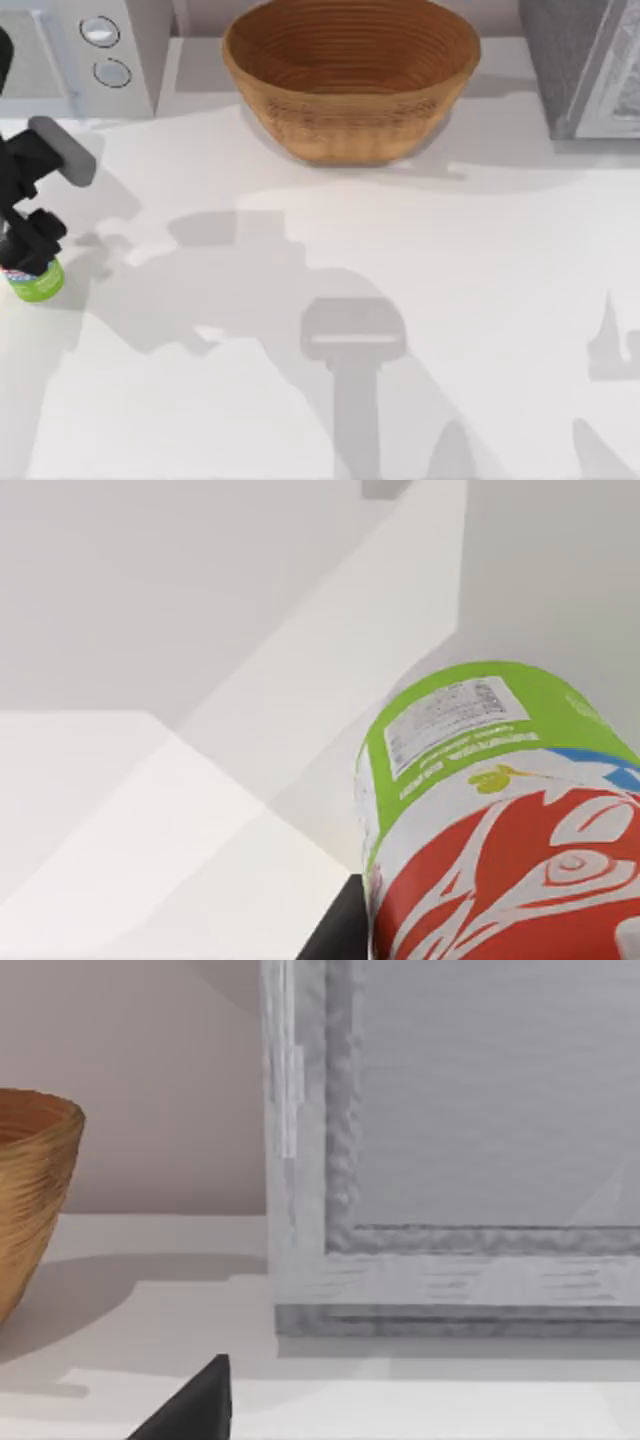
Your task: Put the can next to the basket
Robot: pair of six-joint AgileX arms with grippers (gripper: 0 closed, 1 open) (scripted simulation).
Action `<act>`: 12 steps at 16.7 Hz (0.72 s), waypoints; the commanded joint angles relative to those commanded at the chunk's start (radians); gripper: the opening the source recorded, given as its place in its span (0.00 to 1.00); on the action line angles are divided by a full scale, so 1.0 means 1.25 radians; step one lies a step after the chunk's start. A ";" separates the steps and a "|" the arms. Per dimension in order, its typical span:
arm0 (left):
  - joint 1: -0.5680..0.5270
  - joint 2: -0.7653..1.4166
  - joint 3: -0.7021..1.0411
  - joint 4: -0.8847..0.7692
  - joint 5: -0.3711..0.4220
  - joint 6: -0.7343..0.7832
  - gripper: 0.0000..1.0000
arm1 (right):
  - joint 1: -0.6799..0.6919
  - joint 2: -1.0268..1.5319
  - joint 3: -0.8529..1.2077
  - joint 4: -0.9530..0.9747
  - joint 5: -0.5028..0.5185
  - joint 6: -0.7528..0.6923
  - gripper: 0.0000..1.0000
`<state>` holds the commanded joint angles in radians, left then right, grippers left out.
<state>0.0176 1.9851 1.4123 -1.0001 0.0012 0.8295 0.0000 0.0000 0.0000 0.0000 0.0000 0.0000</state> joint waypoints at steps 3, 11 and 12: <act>0.000 0.000 0.000 0.000 0.000 0.000 0.00 | 0.000 0.000 0.000 0.000 0.000 0.000 1.00; -0.042 0.021 0.034 -0.016 0.001 -0.084 0.00 | 0.000 0.000 0.000 0.000 0.000 0.000 1.00; -0.061 0.029 0.049 -0.023 0.002 -0.125 0.00 | 0.000 0.000 0.000 0.000 0.000 0.000 1.00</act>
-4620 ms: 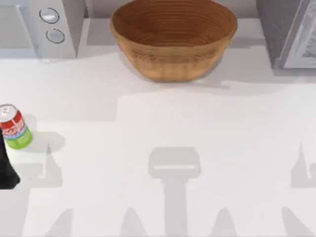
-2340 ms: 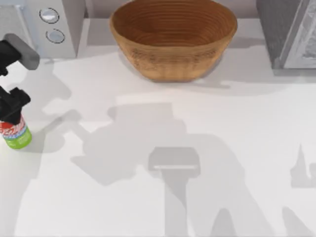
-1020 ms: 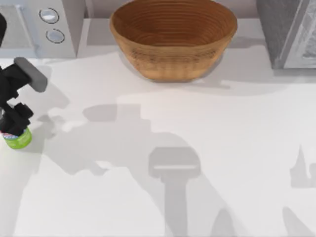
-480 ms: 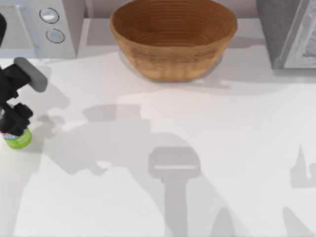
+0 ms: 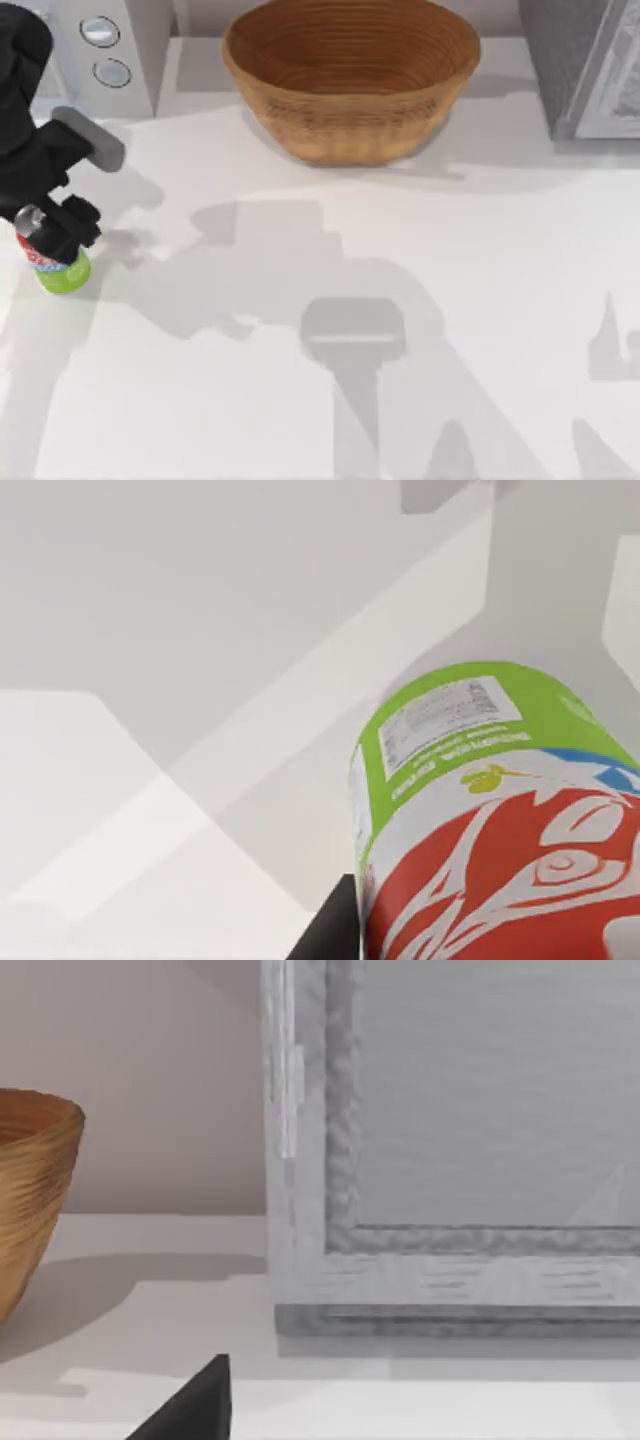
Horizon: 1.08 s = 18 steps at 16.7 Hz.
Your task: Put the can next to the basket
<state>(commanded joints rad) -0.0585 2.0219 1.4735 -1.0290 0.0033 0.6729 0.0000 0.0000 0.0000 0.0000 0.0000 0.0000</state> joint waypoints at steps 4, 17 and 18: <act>-0.101 0.042 0.069 -0.035 0.000 -0.232 0.00 | 0.000 0.000 0.000 0.000 0.000 0.000 1.00; -0.422 0.119 0.239 -0.118 0.001 -0.980 0.00 | 0.000 0.000 0.000 0.000 0.000 0.000 1.00; -0.427 0.118 0.241 -0.119 0.001 -0.988 0.00 | 0.000 0.000 0.000 0.000 0.000 0.000 1.00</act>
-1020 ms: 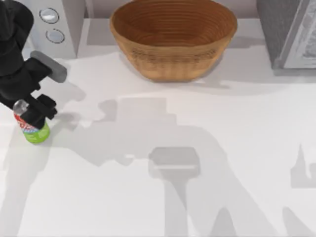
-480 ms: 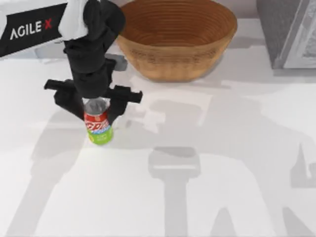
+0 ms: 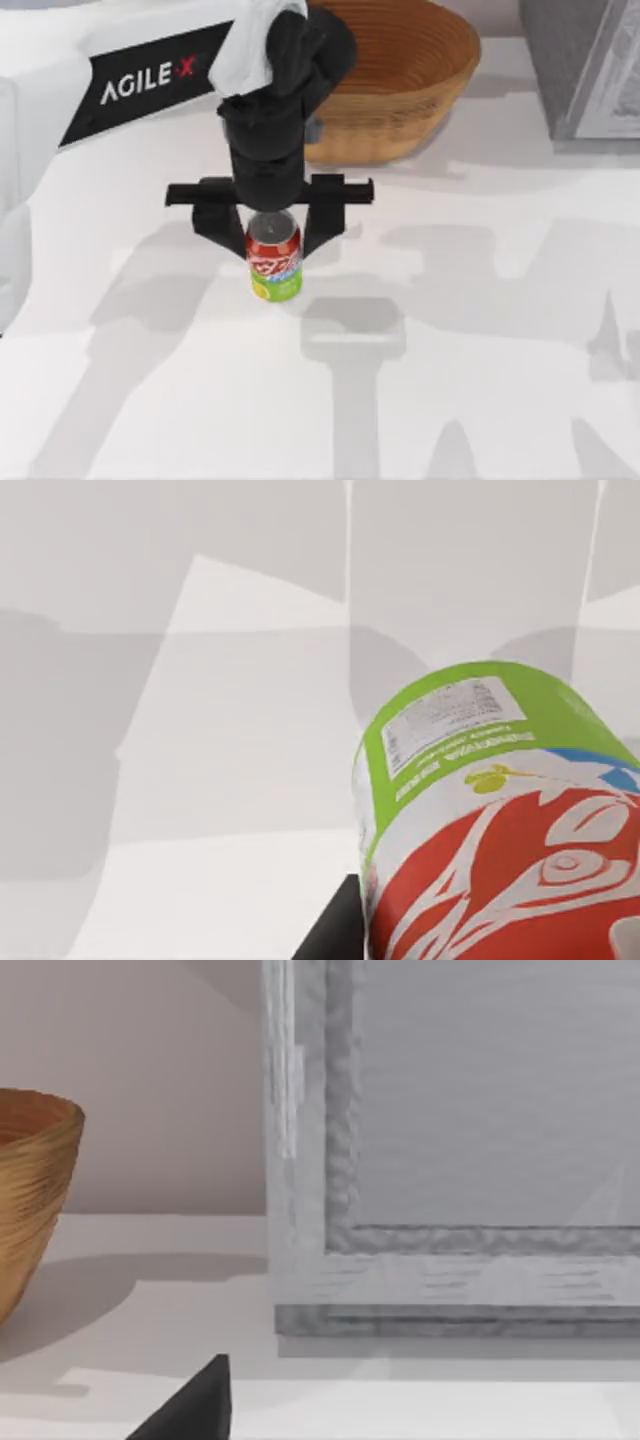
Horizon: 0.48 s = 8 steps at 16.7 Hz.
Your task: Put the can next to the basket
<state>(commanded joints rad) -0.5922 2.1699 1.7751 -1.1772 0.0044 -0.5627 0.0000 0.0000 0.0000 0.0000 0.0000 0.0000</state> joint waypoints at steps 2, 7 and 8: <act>-0.001 0.000 0.000 0.000 0.000 -0.001 0.00 | 0.000 0.000 0.000 0.000 0.000 0.000 1.00; 0.001 0.003 -0.011 0.012 0.001 0.000 0.00 | 0.000 0.000 0.000 0.000 0.000 0.000 1.00; 0.000 0.005 -0.016 0.017 0.001 0.000 0.00 | 0.000 0.000 0.000 0.000 0.000 0.000 1.00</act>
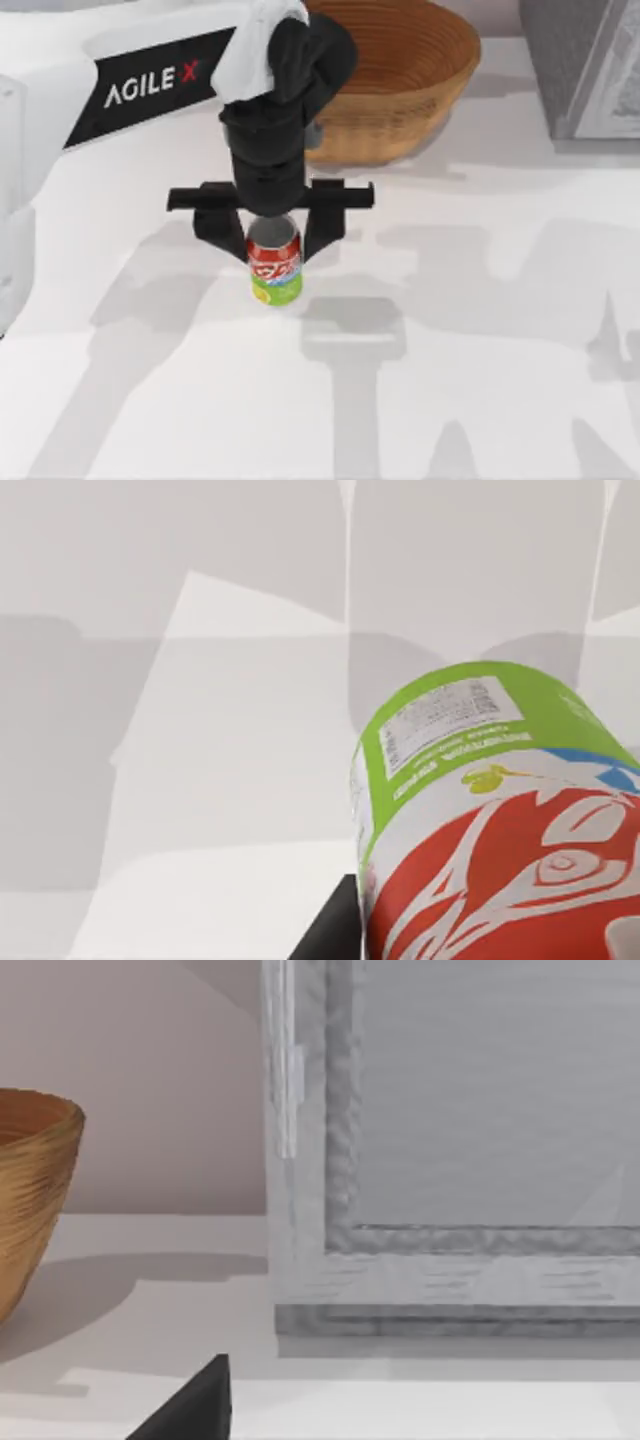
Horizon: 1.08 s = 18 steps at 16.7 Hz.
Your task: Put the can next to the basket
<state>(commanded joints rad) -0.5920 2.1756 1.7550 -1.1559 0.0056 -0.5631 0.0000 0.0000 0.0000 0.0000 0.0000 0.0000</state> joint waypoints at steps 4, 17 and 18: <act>-0.001 0.000 -0.002 0.006 -0.001 0.000 0.00 | 0.000 0.000 0.000 0.000 0.000 0.000 1.00; -0.001 0.000 -0.002 0.006 -0.001 0.000 0.98 | 0.000 0.000 0.000 0.000 0.000 0.000 1.00; -0.001 0.000 -0.002 0.006 -0.001 0.000 1.00 | 0.000 0.000 0.000 0.000 0.000 0.000 1.00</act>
<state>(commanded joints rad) -0.5927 2.1753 1.7520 -1.1484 0.0045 -0.5637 0.0000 0.0000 0.0000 0.0000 0.0000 0.0000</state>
